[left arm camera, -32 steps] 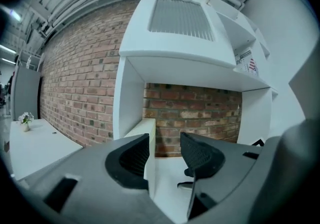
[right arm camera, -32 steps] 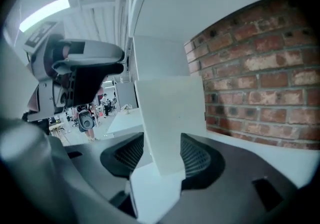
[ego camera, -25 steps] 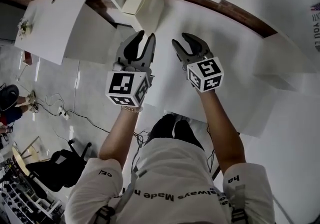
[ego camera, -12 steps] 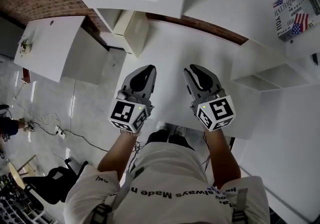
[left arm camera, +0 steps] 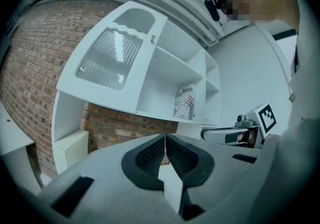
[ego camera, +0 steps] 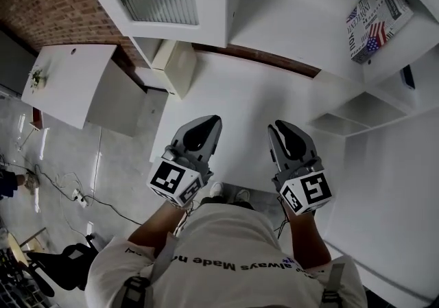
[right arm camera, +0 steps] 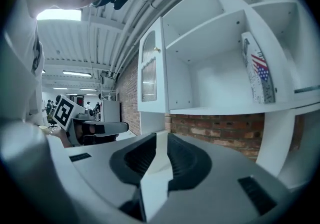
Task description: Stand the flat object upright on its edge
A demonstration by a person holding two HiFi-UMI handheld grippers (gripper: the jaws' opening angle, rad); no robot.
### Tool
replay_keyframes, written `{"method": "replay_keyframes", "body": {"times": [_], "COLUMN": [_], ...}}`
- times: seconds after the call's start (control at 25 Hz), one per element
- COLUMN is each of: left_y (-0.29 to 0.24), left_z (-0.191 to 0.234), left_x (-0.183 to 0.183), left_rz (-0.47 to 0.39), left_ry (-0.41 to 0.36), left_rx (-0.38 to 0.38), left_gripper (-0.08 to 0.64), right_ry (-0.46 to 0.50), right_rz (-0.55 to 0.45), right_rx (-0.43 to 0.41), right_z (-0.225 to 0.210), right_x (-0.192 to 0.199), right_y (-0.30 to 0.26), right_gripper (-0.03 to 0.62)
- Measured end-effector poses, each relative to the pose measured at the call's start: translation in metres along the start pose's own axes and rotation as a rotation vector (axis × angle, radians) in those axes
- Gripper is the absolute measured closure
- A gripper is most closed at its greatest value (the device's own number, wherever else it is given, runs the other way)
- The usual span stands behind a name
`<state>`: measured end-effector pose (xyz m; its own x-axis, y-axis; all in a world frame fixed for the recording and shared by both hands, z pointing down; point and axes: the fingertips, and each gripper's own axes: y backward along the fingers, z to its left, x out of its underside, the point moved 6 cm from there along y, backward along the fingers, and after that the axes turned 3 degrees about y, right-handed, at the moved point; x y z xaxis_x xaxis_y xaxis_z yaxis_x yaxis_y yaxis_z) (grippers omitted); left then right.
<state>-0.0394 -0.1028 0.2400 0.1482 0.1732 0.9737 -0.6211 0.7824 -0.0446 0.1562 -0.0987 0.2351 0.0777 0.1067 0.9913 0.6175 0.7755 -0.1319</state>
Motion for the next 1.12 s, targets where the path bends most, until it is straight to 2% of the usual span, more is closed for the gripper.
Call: {"method": "replay_keyframes", "body": {"times": [0.24, 0.52, 1.12], "left_y": [-0.002, -0.004, -0.016], "left_z": [-0.031, -0.063, -0.078], "left_x": [-0.006, -0.012, -0.016], "left_rz": [0.001, -0.001, -0.024], "left_ry": [0.011, 0.0, -0.024], "left_rx": [0.069, 0.106, 0.115], "left_gripper": [0.541, 0.541, 0.541], "right_ry": [0.025, 0.014, 0.022], "right_rz": [-0.001, -0.018, -0.037], "right_rx": [0.042, 0.058, 0.1], "right_z": [-0.006, -0.004, -0.018], "right_x": [-0.012, -0.02, -0.023], "right_y": [0.035, 0.067, 0.089], "right_gripper": [0.523, 0.526, 0.532]}}
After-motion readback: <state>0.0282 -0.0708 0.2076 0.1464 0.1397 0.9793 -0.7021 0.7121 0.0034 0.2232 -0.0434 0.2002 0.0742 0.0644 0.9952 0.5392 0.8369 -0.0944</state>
